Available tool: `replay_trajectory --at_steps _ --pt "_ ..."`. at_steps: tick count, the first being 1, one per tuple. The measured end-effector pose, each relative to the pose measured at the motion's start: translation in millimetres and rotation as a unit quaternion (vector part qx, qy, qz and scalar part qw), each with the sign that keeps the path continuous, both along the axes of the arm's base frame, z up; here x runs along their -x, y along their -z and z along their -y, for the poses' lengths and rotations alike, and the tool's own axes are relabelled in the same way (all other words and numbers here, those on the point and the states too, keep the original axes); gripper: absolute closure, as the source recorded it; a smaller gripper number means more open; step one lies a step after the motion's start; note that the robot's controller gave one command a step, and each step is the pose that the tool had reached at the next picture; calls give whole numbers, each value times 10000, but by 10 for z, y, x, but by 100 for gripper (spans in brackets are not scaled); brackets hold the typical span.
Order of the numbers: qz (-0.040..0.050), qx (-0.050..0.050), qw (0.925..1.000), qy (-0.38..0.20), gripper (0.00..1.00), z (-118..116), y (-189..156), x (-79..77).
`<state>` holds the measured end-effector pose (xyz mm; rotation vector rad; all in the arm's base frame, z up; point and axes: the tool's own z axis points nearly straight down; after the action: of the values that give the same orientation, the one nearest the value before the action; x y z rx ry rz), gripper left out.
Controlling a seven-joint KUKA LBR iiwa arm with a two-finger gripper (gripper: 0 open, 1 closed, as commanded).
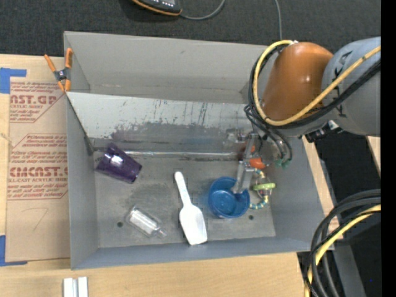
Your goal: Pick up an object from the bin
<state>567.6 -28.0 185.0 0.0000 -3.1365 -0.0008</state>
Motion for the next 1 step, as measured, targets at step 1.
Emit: replay_trajectory --at_steps 1 --pt "35 4 10000 -3 0 0 -47 -12"
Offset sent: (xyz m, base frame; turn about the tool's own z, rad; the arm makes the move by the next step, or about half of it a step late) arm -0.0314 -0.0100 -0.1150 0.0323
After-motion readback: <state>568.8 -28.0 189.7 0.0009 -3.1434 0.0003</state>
